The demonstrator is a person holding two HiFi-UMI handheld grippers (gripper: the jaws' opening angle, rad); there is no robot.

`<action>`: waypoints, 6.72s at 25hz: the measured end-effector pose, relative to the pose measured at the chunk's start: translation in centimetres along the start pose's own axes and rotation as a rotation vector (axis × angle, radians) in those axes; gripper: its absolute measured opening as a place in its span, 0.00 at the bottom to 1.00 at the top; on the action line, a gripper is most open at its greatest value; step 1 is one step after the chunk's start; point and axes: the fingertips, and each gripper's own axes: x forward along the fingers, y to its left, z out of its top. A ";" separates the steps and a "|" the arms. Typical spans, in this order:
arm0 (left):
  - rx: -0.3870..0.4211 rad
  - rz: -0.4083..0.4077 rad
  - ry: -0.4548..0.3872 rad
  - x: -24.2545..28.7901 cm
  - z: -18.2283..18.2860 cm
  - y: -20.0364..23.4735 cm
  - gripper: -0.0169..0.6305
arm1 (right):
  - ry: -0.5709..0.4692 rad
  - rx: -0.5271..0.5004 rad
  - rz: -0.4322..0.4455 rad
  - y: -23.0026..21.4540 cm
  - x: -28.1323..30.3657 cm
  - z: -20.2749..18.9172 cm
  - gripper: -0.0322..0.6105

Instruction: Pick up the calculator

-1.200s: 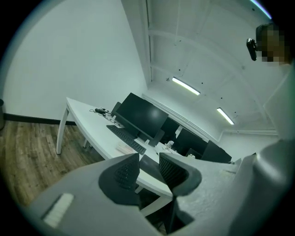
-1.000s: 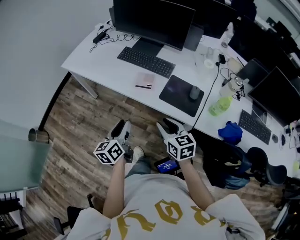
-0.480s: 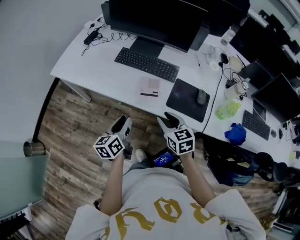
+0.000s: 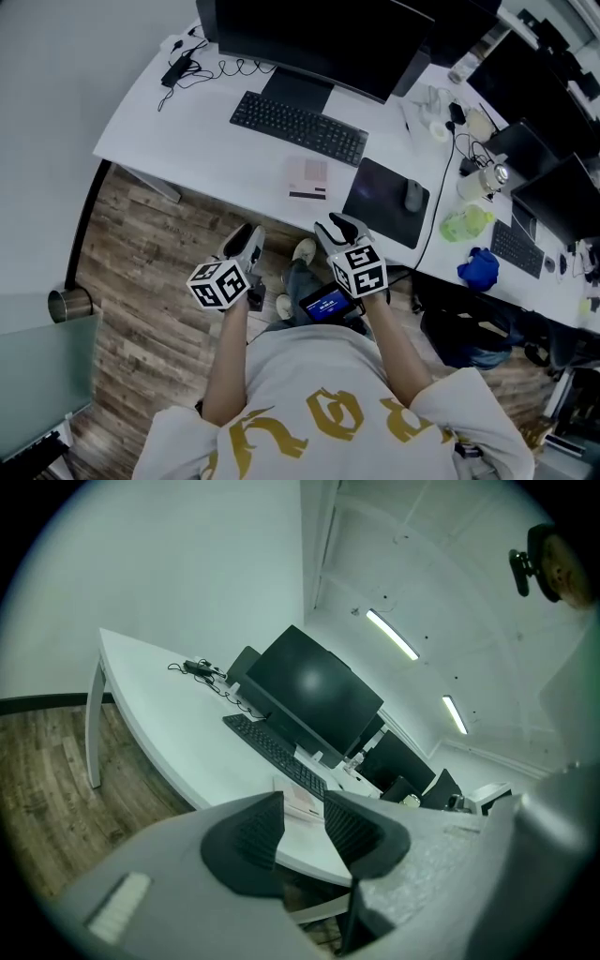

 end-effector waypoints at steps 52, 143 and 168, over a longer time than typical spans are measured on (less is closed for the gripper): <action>-0.203 0.094 0.144 5.4 -3.3 8.1 0.15 | 0.087 -0.855 -0.128 -2.7 14.0 -3.5 0.32; 0.066 -0.031 -0.127 3.2 7.5 -4.4 0.03 | -0.146 -0.525 -0.280 -0.7 -0.5 8.4 0.21; 0.022 -0.018 -0.108 4.1 7.1 -2.3 0.03 | -0.106 -0.512 -0.258 -0.8 1.4 7.2 0.21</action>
